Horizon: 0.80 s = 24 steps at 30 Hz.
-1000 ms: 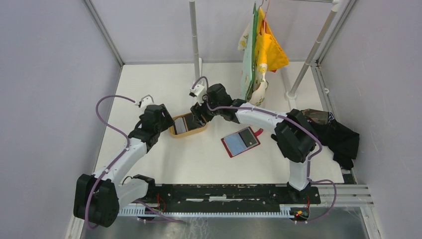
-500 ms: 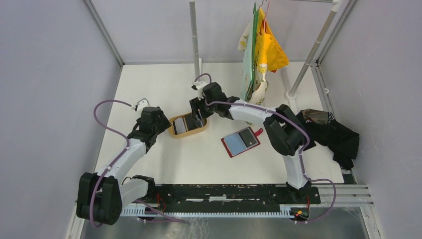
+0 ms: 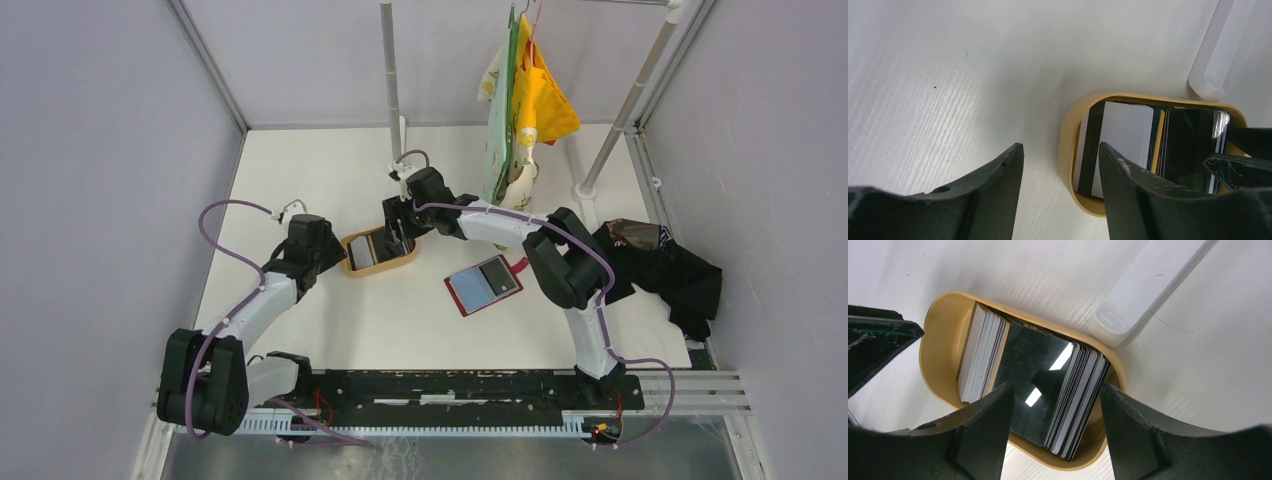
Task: Put the credit cards into the card holder
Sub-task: Pick up the credit card from the storage box.
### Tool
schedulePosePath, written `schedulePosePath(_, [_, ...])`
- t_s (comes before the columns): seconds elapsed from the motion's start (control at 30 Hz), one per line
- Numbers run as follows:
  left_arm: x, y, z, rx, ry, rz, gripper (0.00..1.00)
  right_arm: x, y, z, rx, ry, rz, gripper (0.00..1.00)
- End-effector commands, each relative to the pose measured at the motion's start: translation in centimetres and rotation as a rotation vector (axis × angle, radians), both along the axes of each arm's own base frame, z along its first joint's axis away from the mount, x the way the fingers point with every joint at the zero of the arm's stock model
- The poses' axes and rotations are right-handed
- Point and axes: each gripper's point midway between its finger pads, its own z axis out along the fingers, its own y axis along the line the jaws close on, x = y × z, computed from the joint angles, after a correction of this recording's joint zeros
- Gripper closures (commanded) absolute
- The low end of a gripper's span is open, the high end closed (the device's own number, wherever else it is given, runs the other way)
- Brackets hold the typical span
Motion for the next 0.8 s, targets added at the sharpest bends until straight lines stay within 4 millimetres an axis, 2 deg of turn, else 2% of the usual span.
schedulePosePath(0.0, [1.7, -0.5, 1.7, -0.021, -0.063, -0.014, 0.38, -0.1, -0.6, -0.6, 0.004, 0.078, -0.094, 0.3])
schedulePosePath(0.13, [1.8, -0.8, 1.4, -0.027, -0.048, -0.024, 0.42, -0.4, -0.7, -0.6, -0.001, 0.1, -0.138, 0.31])
schedulePosePath(0.4, [1.9, -0.9, 1.2, -0.03, -0.041, -0.033, 0.55, -0.5, -1.0, 1.5, -0.038, 0.034, -0.241, 0.29])
schedulePosePath(0.77, [2.1, -1.3, 0.9, -0.033, -0.026, -0.054, 0.6, -0.5, -1.3, -1.0, -0.107, 0.04, -0.299, 0.25])
